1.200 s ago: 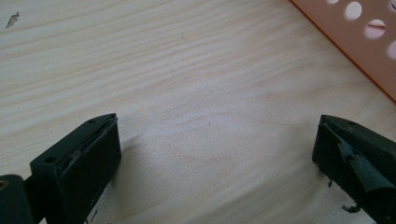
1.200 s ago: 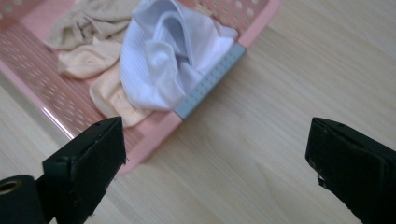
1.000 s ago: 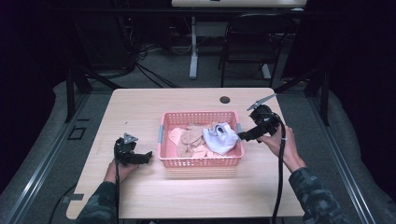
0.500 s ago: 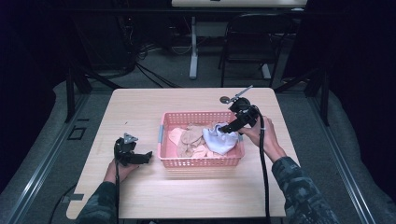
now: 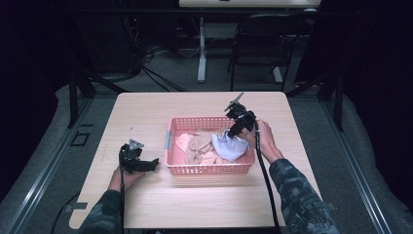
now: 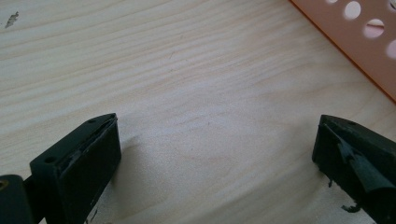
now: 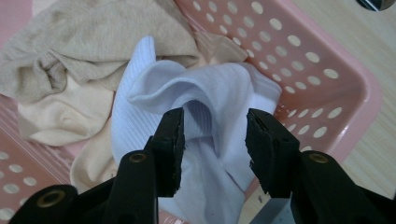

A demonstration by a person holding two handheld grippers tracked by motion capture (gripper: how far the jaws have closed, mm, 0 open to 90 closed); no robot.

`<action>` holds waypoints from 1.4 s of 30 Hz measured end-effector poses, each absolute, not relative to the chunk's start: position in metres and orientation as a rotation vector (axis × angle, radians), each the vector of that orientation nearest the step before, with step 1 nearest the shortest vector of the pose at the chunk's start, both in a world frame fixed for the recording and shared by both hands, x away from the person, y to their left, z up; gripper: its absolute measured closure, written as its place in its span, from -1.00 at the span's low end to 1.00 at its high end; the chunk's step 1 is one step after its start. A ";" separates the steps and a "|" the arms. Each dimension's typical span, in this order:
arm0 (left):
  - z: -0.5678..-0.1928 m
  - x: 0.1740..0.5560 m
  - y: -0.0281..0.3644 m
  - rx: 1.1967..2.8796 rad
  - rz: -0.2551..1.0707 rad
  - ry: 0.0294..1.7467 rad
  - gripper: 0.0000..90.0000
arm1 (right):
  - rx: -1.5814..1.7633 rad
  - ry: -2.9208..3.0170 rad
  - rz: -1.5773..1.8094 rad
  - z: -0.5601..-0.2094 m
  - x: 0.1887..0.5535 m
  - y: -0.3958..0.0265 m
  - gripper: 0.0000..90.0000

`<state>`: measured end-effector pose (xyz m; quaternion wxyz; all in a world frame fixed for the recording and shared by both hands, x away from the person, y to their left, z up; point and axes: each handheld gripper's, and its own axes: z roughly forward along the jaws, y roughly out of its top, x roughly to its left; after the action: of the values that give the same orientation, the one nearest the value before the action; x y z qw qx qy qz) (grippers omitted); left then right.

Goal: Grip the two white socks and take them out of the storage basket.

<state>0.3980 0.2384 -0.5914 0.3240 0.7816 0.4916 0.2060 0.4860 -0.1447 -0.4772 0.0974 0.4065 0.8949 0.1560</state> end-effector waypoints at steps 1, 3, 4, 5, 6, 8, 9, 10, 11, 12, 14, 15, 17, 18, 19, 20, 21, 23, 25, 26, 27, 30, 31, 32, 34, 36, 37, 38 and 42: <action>-0.591 0.398 0.238 2.050 0.540 1.289 -0.98 | 1.198 2.652 0.432 -0.479 0.487 -0.143 0.30; -0.591 0.398 0.238 2.050 0.540 1.290 -0.98 | 1.200 2.656 0.415 -0.483 0.488 -0.142 0.32; -0.591 0.398 0.238 2.050 0.541 1.290 -0.98 | 1.200 2.656 0.415 -0.483 0.488 -0.142 0.32; -0.591 0.398 0.238 2.049 0.541 1.290 -0.98 | 1.188 2.656 0.370 -0.487 0.490 -0.139 0.34; -0.591 0.398 0.238 2.050 0.540 1.290 -0.98 | 1.188 2.656 0.370 -0.487 0.490 -0.139 0.34; -0.591 0.398 0.238 2.049 0.540 1.290 -0.98 | 1.169 2.663 0.321 -0.492 0.494 -0.135 0.50; -0.591 0.398 0.238 2.051 0.543 1.288 -0.98 | 1.169 2.663 0.321 -0.492 0.494 -0.135 0.50; -0.591 0.398 0.238 2.049 0.540 1.290 -0.98 | 1.159 2.661 0.303 -0.495 0.495 -0.134 0.55; -0.591 0.398 0.238 2.051 0.541 1.290 -0.98 | 1.159 2.663 0.298 -0.499 0.498 -0.134 0.74; -0.591 0.398 0.238 2.051 0.541 1.290 -0.98 | 1.159 2.663 0.298 -0.499 0.498 -0.134 0.74; -0.591 0.398 0.238 2.050 0.542 1.289 -0.98 | 1.175 2.653 0.323 -0.500 0.499 -0.134 0.84; -0.591 0.398 0.238 2.051 0.544 1.288 -0.98 | 1.163 2.650 0.317 -0.496 0.499 -0.136 0.87; -0.591 0.398 0.238 2.050 0.540 1.290 -0.98 | 1.166 2.631 0.378 -0.491 0.496 -0.137 0.88; -0.591 0.398 0.238 2.050 0.540 1.289 -0.98 | 1.166 2.631 0.378 -0.491 0.496 -0.137 0.88; -0.591 0.398 0.238 2.050 0.541 1.290 -0.98 | 1.166 2.627 0.391 -0.488 0.495 -0.138 0.88; -0.591 0.398 0.238 2.050 0.541 1.290 -0.98 | 1.164 2.607 0.423 -0.482 0.492 -0.140 0.88; -0.591 0.398 0.238 2.051 0.541 1.290 -0.98 | 1.164 2.607 0.423 -0.482 0.492 -0.140 0.88; -0.591 0.398 0.238 2.051 0.541 1.290 -0.98 | 1.154 2.583 0.476 -0.471 0.488 -0.144 0.89; -0.591 0.398 0.238 2.051 0.541 1.290 -0.98 | 1.150 2.565 0.523 -0.464 0.485 -0.147 0.89; -0.591 0.398 0.238 2.051 0.541 1.290 -0.98 | 1.150 2.565 0.523 -0.464 0.485 -0.147 0.89; -0.591 0.398 0.238 2.050 0.541 1.290 -0.98 | 1.152 2.556 0.545 -0.462 0.484 -0.147 0.89; -0.591 0.398 0.238 2.050 0.540 1.290 -0.98 | 1.122 2.541 0.581 -0.452 0.480 -0.150 0.89; -0.591 0.398 0.238 2.051 0.540 1.290 -0.98 | 1.129 2.539 0.599 -0.451 0.479 -0.153 0.89; -0.591 0.398 0.238 2.051 0.541 1.290 -0.98 | 1.129 2.539 0.599 -0.451 0.479 -0.153 0.89; -0.591 0.398 0.238 2.052 0.543 1.288 -0.98 | 1.131 2.531 0.627 -0.449 0.478 -0.156 0.89; -0.591 0.398 0.238 2.051 0.543 1.288 -0.98 | 1.141 2.522 0.656 -0.446 0.477 -0.159 0.89; -0.591 0.398 0.238 2.050 0.541 1.290 -0.98 | 1.141 2.522 0.656 -0.446 0.477 -0.159 0.89; -0.591 0.398 0.238 2.051 0.543 1.288 -0.98 | 1.140 2.538 0.649 -0.445 0.478 -0.161 0.89; -0.591 0.398 0.238 2.051 0.541 1.290 -0.98 | 1.142 2.540 0.728 -0.431 0.473 -0.162 0.89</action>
<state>0.3980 0.2384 -0.5913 0.3237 0.7817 0.4916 0.2061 0.4730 -0.1619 -0.4315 0.1310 0.3934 0.8748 0.2507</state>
